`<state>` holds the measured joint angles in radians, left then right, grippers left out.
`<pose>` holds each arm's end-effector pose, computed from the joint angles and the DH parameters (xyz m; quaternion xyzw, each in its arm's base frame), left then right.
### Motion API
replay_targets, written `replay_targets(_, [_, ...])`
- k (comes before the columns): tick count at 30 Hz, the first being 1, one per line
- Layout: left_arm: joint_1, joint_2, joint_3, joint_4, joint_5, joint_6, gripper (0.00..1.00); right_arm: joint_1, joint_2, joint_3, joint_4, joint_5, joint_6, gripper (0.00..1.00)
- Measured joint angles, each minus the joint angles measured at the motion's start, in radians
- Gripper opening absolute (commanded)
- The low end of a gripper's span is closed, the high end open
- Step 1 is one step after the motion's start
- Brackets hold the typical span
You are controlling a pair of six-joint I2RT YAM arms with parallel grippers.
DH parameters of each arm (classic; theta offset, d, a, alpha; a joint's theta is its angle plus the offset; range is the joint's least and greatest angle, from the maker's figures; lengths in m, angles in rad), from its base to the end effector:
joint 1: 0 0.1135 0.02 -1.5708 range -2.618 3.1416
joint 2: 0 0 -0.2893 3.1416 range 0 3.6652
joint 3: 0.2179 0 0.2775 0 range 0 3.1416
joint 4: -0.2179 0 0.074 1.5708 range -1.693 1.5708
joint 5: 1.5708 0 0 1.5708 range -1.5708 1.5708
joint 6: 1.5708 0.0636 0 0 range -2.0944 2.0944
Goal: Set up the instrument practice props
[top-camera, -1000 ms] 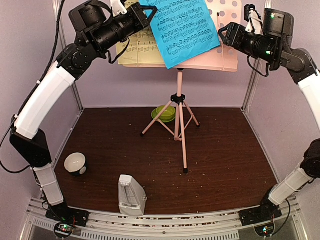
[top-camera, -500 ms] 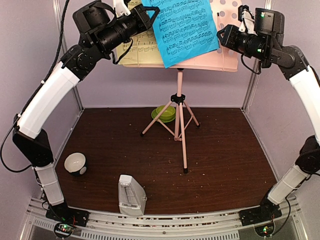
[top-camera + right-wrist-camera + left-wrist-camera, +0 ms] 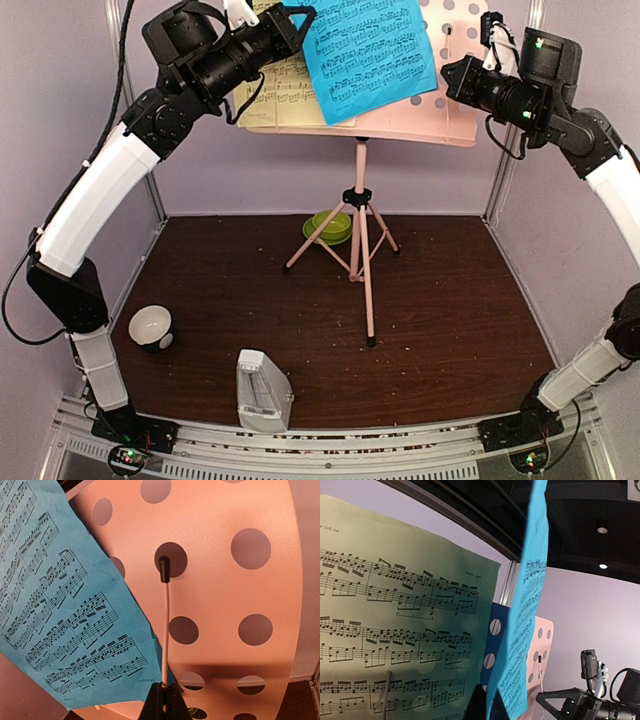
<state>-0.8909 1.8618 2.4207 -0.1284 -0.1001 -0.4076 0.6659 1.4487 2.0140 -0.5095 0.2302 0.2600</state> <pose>0.2726 -0.3270 0.6425 0.0881 0.5335 -0.4868 0.6860 0.2583 0.1845 0.6040 -0.0558 0.6854 0.2517 0.6810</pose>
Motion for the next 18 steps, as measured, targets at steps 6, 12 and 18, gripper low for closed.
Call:
replay_targets(6, [0.000, 0.023, 0.037, 0.008, 0.027, 0.053, 0.00, 0.000, -0.080, -0.160, 0.150, -0.056, -0.064, 0.00])
replay_targets(12, [-0.001, 0.057, 0.055, 0.013, 0.058, 0.135, 0.00, 0.000, -0.127, -0.254, 0.258, -0.120, -0.144, 0.00])
replay_targets(18, [-0.001, 0.137, 0.124, 0.032, 0.113, 0.203, 0.00, -0.004, -0.127, -0.261, 0.279, -0.169, -0.205, 0.00])
